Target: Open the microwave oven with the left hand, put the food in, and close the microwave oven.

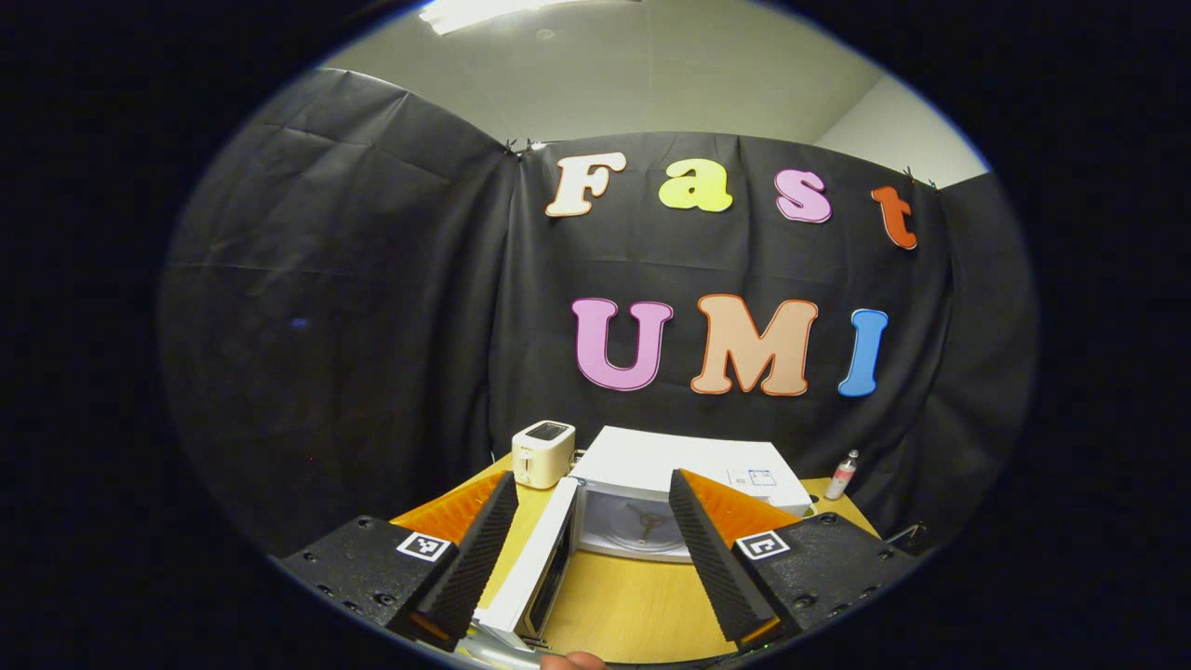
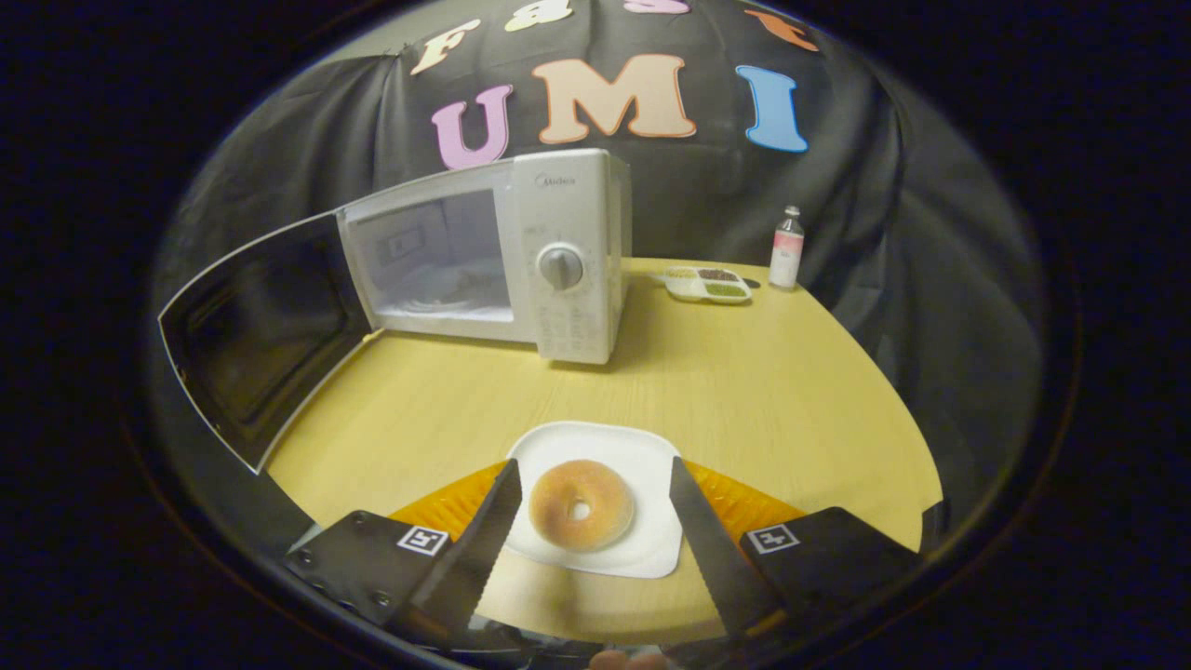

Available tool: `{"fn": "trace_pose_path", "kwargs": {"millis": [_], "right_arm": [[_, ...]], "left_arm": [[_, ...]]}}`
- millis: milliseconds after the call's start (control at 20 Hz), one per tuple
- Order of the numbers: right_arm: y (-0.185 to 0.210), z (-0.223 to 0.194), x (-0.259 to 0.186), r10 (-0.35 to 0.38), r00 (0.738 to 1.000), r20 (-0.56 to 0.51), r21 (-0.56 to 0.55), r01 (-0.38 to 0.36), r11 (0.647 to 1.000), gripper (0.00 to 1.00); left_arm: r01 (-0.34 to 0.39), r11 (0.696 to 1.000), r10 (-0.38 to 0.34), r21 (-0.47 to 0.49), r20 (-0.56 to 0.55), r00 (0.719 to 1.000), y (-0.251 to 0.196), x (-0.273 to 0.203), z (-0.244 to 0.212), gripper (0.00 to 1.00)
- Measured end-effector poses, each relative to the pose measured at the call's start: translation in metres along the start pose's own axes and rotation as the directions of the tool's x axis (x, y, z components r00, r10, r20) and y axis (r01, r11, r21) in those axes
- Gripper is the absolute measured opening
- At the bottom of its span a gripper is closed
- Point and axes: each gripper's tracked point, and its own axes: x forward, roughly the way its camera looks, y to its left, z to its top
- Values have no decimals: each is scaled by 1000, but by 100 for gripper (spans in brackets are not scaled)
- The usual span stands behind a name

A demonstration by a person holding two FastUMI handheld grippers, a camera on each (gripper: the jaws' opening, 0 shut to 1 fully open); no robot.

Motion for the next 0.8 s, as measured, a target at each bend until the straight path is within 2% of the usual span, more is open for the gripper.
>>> {"fn": "trace_pose_path", "kwargs": {"millis": [200, 400, 450, 600, 750, 800], "right_arm": [[6, -19, 19, -27, 997, -72, 9, 27, 1000, 98], [8, -34, 29, -73, 989, -130, 19, 76, 997, 99], [11, -36, 27, -66, 987, -143, 36, 72, 997, 100], [13, -35, 28, -77, 988, -134, 53, 85, 995, 99], [16, -35, 30, -85, 987, -137, 36, 91, 995, 80], [17, -35, 29, -81, 987, -141, 45, 88, 995, 81]], "left_arm": [[51, 999, -51, -6, -4, 999, 0, 14, -3, 94], [96, 994, -97, 46, 17, 995, 15, 30, 0, 96], [102, 993, -104, 58, 24, 994, 18, 35, 1, 96], [136, 989, -138, 67, 28, 990, 21, 43, -1, 96], [161, 985, -162, 56, 25, 986, 24, 52, -6, 96], [166, 985, -167, 51, 25, 986, 26, 53, -7, 96]]}}
